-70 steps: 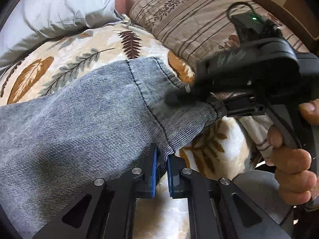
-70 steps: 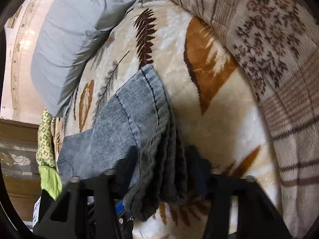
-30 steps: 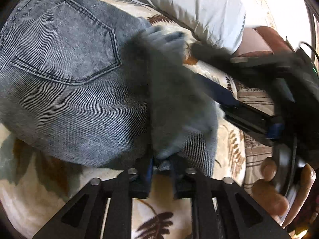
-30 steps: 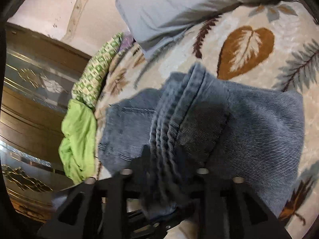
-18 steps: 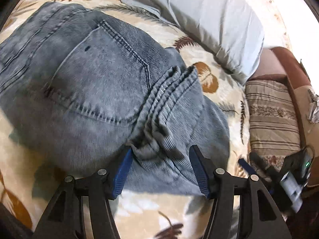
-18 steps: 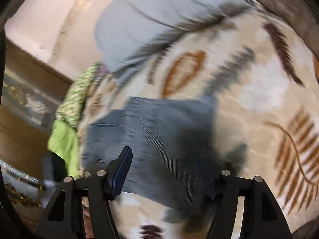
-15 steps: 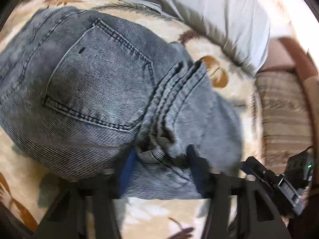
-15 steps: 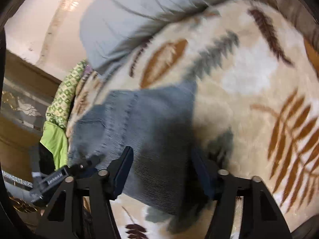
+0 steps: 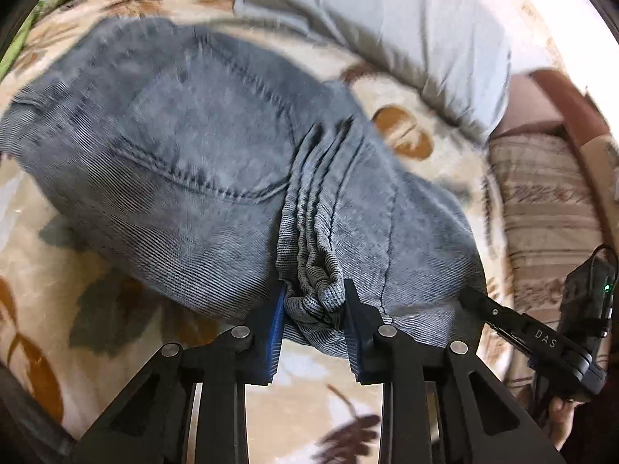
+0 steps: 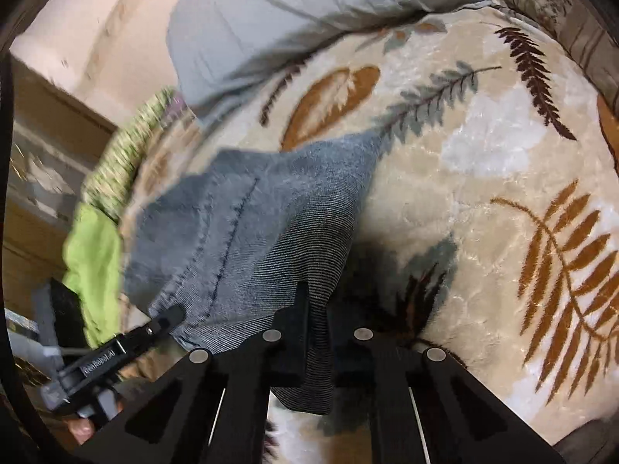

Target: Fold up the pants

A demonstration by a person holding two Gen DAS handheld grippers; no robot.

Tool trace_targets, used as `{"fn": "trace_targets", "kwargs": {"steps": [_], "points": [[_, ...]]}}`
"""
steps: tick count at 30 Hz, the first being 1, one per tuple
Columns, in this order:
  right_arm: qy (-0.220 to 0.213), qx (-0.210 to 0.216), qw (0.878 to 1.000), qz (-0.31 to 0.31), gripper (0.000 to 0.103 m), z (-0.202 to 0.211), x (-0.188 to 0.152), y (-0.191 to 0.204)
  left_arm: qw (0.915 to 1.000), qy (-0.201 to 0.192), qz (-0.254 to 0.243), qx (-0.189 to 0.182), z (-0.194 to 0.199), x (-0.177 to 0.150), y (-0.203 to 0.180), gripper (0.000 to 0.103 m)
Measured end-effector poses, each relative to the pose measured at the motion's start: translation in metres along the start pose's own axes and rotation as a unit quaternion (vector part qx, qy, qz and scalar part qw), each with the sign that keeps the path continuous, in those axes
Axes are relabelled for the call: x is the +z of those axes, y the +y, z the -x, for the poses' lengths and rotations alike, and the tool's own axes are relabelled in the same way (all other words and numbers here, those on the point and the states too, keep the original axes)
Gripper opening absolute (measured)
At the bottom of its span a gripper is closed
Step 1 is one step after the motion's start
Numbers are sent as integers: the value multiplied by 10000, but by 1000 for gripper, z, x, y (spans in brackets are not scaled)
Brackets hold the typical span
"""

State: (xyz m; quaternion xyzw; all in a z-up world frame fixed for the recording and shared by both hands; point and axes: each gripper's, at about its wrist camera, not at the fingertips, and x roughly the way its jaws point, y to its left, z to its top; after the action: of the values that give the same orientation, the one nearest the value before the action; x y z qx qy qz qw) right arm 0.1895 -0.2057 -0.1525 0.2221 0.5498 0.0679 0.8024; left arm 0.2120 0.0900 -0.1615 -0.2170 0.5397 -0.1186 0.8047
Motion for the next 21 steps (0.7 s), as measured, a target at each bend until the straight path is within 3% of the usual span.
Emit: {"fn": "trace_targets", "kwargs": {"steps": [2,4,6,8,9,11,16,21], "points": [[248,-318,9992,51,13,-26,-7,-4,9999,-67,-6,-101,-8,-1,4,29],[319,-358,9988,37,17,-30,-10,-5,9995,-25,105,-299,-2,2,7,31],[179,-256,9995,25,30,-13,-10,-2,9993,-66,151,-344,8,4,10,40],[-99,-229,9997,65,57,8,-8,5,9989,-239,219,-330,29,6,17,47],[-273,-185,9994,96,61,22,-9,12,9981,-406,302,-346,43,7,23,54],[-470,-23,9988,103,66,39,-12,23,9964,-592,513,-323,62,7,36,61],[-584,478,9969,237,66,54,-24,65,9885,-730,1316,-132,100,5,89,61],[-473,536,9958,569,68,47,-32,106,9706,-836,2244,-249,125,0,144,62]]}}
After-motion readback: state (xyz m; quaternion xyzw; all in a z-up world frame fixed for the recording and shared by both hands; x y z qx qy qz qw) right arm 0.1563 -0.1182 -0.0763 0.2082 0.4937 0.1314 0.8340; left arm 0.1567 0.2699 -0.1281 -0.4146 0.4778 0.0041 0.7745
